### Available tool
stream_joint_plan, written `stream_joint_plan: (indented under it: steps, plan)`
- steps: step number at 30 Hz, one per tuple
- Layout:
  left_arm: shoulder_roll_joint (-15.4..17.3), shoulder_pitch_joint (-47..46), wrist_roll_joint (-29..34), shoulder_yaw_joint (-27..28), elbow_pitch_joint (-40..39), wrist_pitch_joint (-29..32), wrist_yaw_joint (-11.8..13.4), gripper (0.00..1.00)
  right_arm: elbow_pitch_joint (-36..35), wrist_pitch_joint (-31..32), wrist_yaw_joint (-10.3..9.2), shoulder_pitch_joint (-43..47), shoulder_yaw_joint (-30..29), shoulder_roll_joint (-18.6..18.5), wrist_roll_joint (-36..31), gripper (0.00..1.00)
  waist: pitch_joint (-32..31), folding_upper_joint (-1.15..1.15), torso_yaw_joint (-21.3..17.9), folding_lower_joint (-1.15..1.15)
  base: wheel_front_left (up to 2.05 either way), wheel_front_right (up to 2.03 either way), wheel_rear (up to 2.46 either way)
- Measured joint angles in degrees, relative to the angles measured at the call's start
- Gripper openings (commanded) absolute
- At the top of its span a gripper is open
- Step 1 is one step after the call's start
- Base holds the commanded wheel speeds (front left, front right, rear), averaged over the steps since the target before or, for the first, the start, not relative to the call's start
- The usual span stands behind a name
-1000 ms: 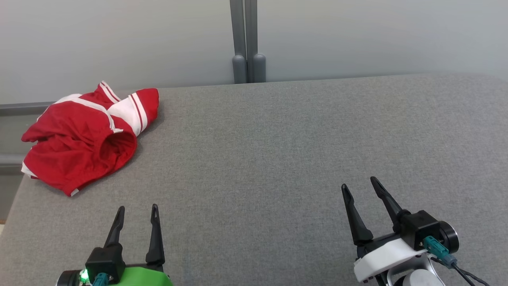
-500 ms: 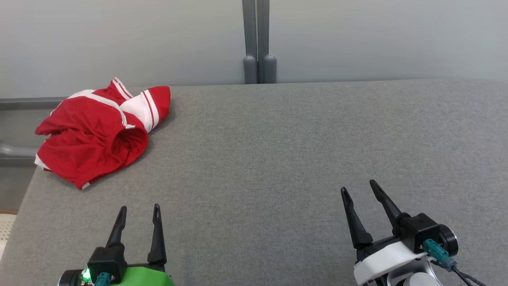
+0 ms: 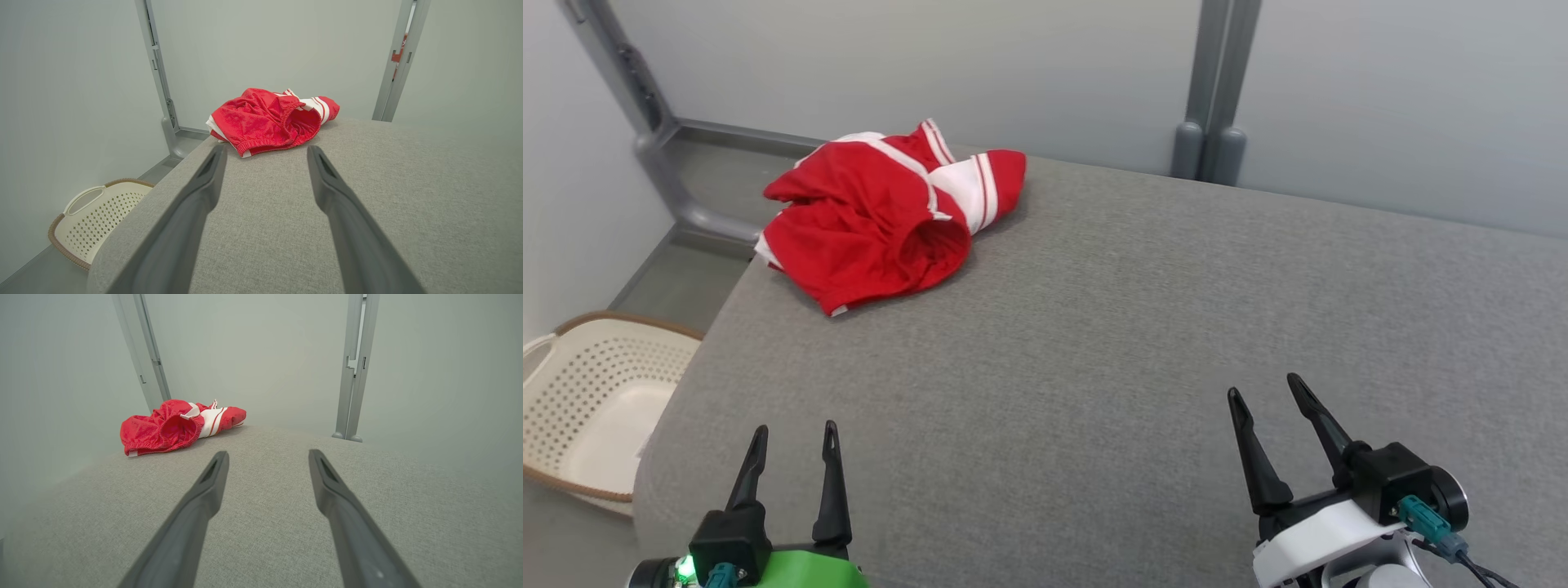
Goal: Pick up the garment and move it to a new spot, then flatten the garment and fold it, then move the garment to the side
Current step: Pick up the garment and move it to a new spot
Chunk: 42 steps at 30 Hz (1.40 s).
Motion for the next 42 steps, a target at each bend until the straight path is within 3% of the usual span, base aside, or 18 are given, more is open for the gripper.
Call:
stream_joint_plan:
  steps: [9, 16, 28, 33, 42]
  plan:
    - [0.1, 2.0, -0.1, 2.8, -1.0, 0.0, 0.1, 1.0, 0.5, 0.0, 0.0, -0.6, 2.0, 0.0, 0.3, 1.0, -0.3, 0.0, 9.2, 0.0, 0.0, 0.0, 0.0]
    - [0.1, 2.8, -0.6, 3.4, -2.1, 0.0, 0.3, 1.0, 0.9, 0.0, 0.0, -1.2, 2.6, 0.0, 0.0, 1.0, 0.5, 0.0, 12.2, 0.0, 0.0, 0.0, 0.0]
    - [1.5, -2.6, 1.0, 2.9, -0.8, 0.0, -2.1, 1.0, 0.1, 0.0, 0.0, -1.1, 0.5, 0.0, -1.9, 1.0, 1.5, 0.0, 11.8, 0.0, 0.0, 0.0, 0.0]
    - [4.2, -12.0, 1.6, 3.3, 1.1, 0.0, -3.6, 1.0, -0.2, 0.0, 0.0, -2.9, 0.0, 0.1, -3.8, 1.0, 3.8, 0.0, 10.1, 0.0, 0.0, 0.0, 0.0]
    - [9.9, -33.3, -0.3, 2.1, 11.6, 3.5, -6.1, 1.0, -0.9, 0.0, 0.0, -6.6, -1.3, 0.1, -6.9, 1.0, 9.5, 0.0, 5.5, 0.0, 0.0, 0.0, 0.0]
